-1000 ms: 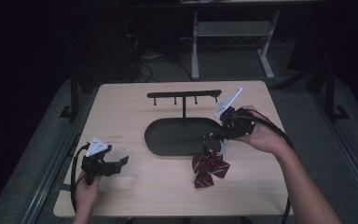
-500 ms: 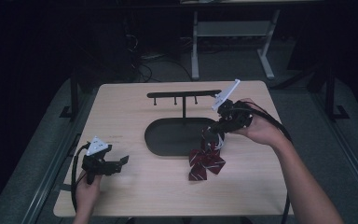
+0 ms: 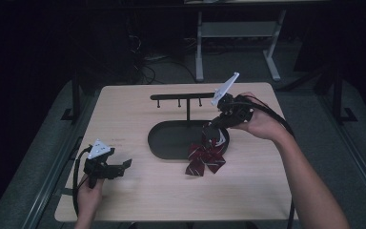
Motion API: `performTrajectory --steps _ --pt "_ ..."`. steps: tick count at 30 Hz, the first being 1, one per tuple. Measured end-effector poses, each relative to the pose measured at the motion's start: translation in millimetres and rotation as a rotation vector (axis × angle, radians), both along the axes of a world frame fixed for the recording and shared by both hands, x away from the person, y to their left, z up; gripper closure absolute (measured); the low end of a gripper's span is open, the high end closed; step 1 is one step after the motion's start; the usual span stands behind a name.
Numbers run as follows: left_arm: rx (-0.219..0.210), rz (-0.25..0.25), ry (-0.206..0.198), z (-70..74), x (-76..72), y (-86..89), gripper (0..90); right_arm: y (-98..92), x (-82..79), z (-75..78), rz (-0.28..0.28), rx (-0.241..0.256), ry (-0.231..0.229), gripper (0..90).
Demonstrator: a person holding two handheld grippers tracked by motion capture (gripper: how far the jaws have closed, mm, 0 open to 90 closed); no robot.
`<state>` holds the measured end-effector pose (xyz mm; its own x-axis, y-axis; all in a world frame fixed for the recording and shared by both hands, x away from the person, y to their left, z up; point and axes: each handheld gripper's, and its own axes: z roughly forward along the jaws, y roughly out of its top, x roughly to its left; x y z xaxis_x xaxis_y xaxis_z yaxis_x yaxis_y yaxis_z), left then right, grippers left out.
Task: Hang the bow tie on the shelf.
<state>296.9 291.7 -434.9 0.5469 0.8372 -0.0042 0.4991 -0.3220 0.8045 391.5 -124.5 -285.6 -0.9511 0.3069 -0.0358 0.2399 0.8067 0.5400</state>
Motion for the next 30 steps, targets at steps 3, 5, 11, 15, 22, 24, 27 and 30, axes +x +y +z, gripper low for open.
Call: performTrajectory --steps 3,5,11,15,22,24,27,30 --pt "-0.012 0.007 -0.004 0.1 -0.7 1.1 16.3 1.6 4.0 1.5 -0.001 -0.003 0.001 84.8" --pt "-0.007 0.004 -0.003 0.3 -0.8 2.1 16.3 3.1 6.3 2.4 -0.005 -0.004 0.001 84.8" --pt "-0.007 0.004 0.002 0.4 -0.4 2.6 16.3 7.1 14.3 6.8 -0.009 -0.010 0.000 84.8" --pt "-0.016 0.007 -0.001 -0.1 -0.1 1.8 16.3 9.6 19.7 9.8 -0.014 -0.019 0.007 84.8" --pt "-0.016 0.007 0.001 0.0 -0.2 3.4 16.3 10.3 27.6 13.9 -0.020 -0.028 0.002 84.8" --pt "-0.017 0.007 0.001 0.0 -0.2 3.2 16.3 11.3 30.0 15.3 -0.018 -0.031 -0.001 84.8" --pt "-0.016 0.006 0.001 0.1 -0.2 3.1 16.3 12.7 32.7 17.7 -0.019 -0.038 -0.002 84.8" --pt "-0.018 0.006 0.001 0.0 -0.2 3.8 16.3 14.1 35.5 19.8 -0.024 -0.042 0.003 84.8"
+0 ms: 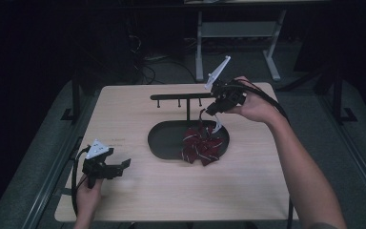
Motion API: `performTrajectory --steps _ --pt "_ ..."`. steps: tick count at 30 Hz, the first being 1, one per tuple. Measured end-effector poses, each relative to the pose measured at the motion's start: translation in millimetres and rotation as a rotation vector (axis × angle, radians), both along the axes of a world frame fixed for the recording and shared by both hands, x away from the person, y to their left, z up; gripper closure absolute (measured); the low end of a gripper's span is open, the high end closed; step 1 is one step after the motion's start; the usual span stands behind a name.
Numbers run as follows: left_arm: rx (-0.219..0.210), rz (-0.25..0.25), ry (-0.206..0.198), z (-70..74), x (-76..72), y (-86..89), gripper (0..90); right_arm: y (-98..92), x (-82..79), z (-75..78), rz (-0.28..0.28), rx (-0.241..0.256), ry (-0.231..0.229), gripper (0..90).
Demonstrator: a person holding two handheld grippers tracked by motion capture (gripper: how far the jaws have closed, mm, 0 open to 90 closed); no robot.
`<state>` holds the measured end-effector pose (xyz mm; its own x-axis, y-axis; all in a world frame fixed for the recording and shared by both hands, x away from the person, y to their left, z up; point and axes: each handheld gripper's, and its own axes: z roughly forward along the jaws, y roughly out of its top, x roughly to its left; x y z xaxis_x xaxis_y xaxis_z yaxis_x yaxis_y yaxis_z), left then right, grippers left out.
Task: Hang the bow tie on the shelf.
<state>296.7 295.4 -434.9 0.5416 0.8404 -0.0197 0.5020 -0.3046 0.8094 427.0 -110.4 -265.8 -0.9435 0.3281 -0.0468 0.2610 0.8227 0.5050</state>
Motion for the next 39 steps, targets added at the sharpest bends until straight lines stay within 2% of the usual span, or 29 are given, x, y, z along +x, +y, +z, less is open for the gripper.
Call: performTrajectory --steps 9,23,32,39 --pt "-0.001 0.003 0.002 -0.3 0.2 0.5 16.3 2.1 9.5 4.6 0.000 0.013 0.000 84.8" --pt "-0.001 -0.001 0.003 -0.3 0.3 0.4 16.3 12.6 33.0 8.8 -0.022 -0.019 0.005 84.7" --pt "-0.001 -0.005 0.004 -0.8 0.7 -1.1 16.3 9.3 49.3 3.9 -0.065 -0.017 0.015 84.3" --pt "-0.003 -0.006 0.002 -0.8 0.7 -1.9 16.3 10.1 54.9 0.6 -0.082 -0.013 0.014 83.6"
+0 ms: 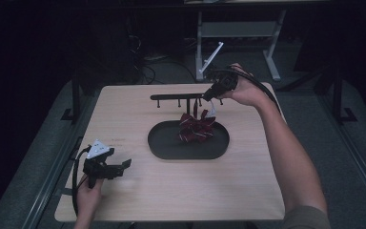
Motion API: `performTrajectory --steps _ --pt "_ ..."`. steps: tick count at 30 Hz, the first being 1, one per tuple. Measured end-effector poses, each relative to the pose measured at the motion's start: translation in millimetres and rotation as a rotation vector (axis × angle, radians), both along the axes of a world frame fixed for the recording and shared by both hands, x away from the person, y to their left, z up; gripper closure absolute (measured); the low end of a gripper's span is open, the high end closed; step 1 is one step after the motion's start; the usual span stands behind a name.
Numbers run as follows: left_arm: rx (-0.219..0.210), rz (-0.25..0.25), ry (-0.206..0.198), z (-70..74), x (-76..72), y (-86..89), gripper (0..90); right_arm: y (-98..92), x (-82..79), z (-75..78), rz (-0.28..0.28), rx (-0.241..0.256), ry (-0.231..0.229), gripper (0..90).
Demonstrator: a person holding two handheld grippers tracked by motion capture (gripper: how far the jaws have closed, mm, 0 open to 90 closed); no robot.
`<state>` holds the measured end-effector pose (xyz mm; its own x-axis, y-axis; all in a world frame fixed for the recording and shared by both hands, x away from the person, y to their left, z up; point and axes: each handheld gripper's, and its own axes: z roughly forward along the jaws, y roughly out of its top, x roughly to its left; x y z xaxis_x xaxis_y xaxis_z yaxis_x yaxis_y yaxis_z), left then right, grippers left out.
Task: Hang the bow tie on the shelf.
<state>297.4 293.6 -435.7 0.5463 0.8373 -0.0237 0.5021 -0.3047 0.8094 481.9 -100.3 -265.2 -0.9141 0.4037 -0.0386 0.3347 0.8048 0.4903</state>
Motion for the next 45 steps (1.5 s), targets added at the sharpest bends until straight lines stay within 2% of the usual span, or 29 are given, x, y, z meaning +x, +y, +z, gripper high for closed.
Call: performTrajectory --steps 7,11,21,32,39,45 --pt "-0.002 0.000 0.002 0.3 -0.5 -0.2 16.3 2.8 2.3 -4.7 -0.012 -0.025 -0.010 81.7" --pt "-0.002 -0.002 0.003 0.2 -0.5 -0.4 16.3 3.2 2.5 -4.0 -0.017 -0.015 -0.009 79.0" --pt "0.001 -0.002 -0.001 0.7 -1.2 -1.1 16.3 2.5 1.5 -5.4 -0.017 -0.027 -0.002 73.6" --pt "0.011 -0.010 0.003 1.0 -1.6 -2.0 16.3 -3.2 -2.6 -5.8 -0.019 -0.007 0.002 72.1" --pt "0.013 -0.012 0.002 1.3 -2.0 -2.7 16.3 -6.2 -5.5 -6.2 -0.007 0.024 0.018 70.8" --pt "0.016 -0.015 0.003 1.8 -2.7 -2.5 16.3 -9.3 -8.9 -7.3 -0.011 0.021 0.027 69.5"
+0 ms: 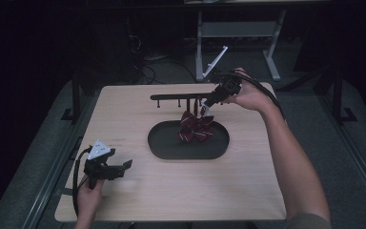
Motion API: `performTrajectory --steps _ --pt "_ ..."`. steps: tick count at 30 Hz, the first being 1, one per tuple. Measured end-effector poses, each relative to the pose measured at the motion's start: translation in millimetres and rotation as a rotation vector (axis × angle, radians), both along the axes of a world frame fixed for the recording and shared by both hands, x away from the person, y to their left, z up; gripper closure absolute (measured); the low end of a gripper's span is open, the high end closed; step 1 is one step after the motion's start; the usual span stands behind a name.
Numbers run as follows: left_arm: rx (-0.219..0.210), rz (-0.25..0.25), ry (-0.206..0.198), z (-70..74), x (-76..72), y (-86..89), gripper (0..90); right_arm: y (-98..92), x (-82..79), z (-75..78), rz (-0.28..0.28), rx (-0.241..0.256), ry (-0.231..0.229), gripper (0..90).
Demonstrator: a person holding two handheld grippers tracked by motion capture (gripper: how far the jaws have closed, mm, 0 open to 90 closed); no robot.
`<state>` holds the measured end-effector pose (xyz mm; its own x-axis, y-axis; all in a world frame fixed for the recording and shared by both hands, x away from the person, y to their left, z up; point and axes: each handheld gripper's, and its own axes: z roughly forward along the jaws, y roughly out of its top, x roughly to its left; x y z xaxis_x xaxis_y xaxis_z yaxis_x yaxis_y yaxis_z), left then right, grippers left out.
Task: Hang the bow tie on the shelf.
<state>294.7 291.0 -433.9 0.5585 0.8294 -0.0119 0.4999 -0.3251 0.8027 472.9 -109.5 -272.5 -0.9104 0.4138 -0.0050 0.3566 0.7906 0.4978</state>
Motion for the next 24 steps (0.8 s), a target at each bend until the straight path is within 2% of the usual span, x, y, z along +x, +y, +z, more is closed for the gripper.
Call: performTrajectory --steps 2,24 --pt "-0.003 0.002 0.000 -0.1 -0.3 -0.6 16.3 -1.2 -1.5 0.8 0.002 0.018 -0.003 69.5" --pt "0.003 -0.002 -0.003 0.1 -1.0 -2.3 16.3 -11.9 -20.0 0.4 0.019 0.038 0.001 65.2"
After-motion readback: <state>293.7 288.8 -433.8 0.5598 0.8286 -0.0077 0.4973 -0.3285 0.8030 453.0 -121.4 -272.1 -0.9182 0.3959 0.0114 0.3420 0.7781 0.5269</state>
